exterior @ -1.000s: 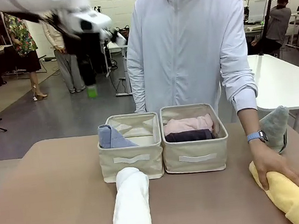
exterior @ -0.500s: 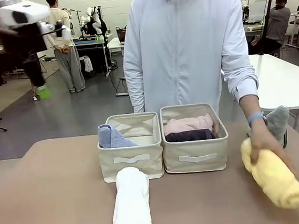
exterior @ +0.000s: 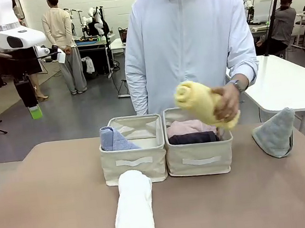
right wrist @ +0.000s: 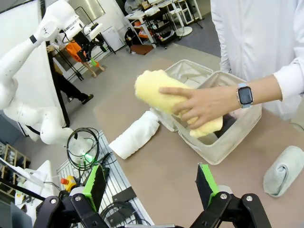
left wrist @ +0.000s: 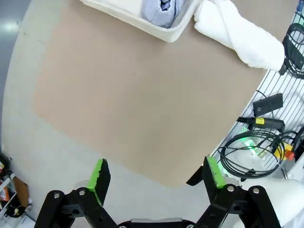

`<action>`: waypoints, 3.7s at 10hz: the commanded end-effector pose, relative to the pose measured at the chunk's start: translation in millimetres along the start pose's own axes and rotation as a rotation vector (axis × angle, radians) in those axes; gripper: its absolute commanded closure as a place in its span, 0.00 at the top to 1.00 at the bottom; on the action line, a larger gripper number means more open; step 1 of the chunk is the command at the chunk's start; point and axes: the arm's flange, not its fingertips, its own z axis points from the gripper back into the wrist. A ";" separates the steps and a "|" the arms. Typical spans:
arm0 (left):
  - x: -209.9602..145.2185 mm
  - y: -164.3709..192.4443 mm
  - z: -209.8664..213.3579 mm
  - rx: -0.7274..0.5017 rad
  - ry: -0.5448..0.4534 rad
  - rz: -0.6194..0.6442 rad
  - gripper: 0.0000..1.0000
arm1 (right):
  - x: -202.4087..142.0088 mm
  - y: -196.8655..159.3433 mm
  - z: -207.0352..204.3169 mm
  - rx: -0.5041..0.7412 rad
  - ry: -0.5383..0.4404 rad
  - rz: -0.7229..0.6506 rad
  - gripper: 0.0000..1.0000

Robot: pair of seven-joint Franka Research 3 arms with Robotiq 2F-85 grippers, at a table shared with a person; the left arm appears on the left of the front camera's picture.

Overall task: Sort the towels based on their folding style.
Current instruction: Pick up another triangle-folded towel from the table and place it in the left Fabric basket.

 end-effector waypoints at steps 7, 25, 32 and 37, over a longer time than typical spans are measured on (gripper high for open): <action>-59.6 67.5 13.6 -0.442 -0.479 0.105 1.00 | 2.0 -0.3 -0.8 0.021 -0.026 0.021 1.00; -202.3 124.2 -53.3 -0.237 -1.233 -0.376 1.00 | 2.0 -0.3 -0.8 0.021 -0.026 0.021 1.00; -218.0 133.3 -118.3 -0.176 -1.066 -0.348 1.00 | 0.0 0.1 0.2 0.000 0.000 0.001 1.00; -218.0 133.3 -118.3 -0.176 -1.066 -0.348 1.00 | 46.6 -21.1 -132.3 -0.255 0.631 -0.085 1.00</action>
